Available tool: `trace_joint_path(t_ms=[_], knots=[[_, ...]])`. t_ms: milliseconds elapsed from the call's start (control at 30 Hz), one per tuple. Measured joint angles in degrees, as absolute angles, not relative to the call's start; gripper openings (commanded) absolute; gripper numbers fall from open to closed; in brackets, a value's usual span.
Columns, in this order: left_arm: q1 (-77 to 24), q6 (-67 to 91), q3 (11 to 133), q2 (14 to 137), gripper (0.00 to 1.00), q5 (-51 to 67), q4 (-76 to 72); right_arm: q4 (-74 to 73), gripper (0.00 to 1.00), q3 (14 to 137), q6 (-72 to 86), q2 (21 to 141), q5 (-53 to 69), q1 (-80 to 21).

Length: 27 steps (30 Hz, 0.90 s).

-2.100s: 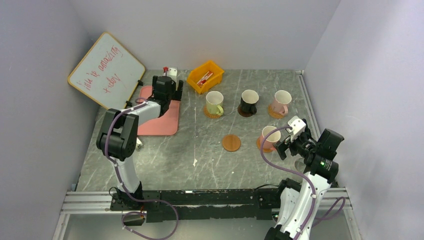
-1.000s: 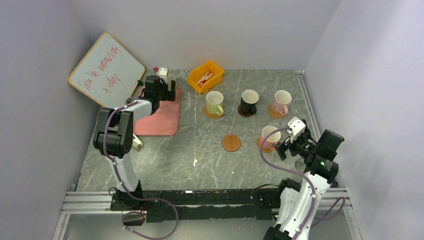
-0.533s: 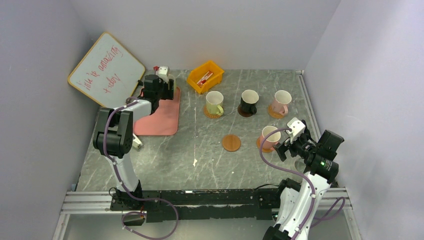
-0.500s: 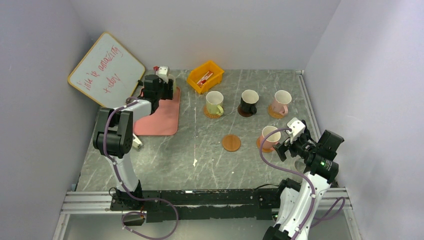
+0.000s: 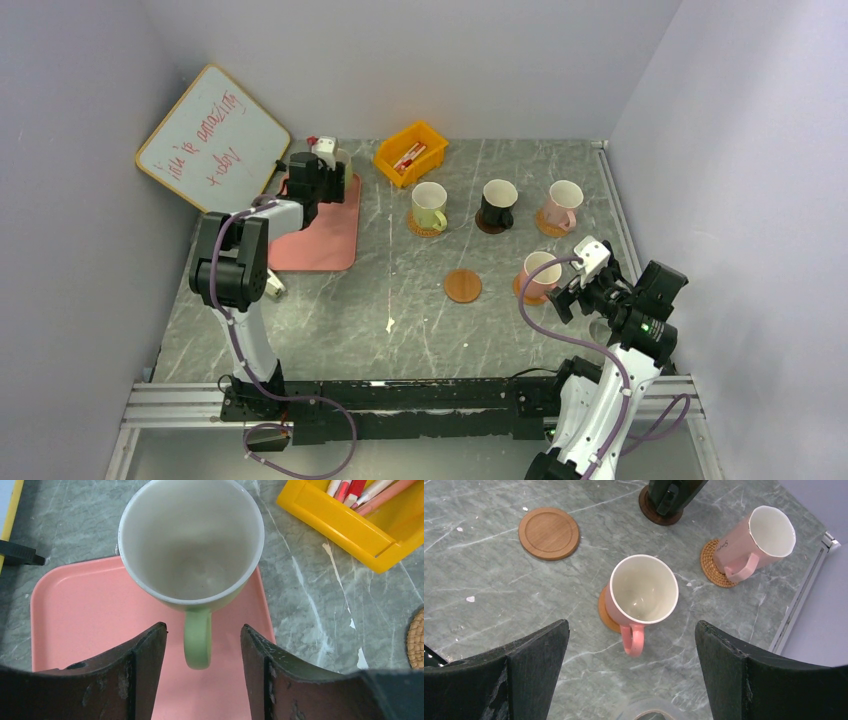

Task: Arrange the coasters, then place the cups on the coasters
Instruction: Pick up the cup from the tray.

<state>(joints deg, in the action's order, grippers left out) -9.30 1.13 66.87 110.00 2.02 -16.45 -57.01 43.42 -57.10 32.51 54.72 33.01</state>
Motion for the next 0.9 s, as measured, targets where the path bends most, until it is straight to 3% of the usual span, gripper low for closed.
trace_joint_path(t_ms=[467,533,633,900], knots=[[-9.3,1.1,66.9,110.5,0.40,2.0,-16.8,-57.5,1.00,43.4,-58.3,31.7,55.8,33.3],[-9.2,1.1,66.9,110.5,0.33,2.2,-17.4,-57.5,1.00,43.4,-58.4,31.7,55.8,33.3],[-9.1,1.0,66.8,110.5,0.07,2.4,-17.9,-57.6,1.00,43.4,-58.6,31.7,55.9,33.4],[-7.8,-1.8,63.2,107.7,0.05,7.0,-18.7,-58.3,1.00,43.4,-59.2,31.7,56.0,33.5]])
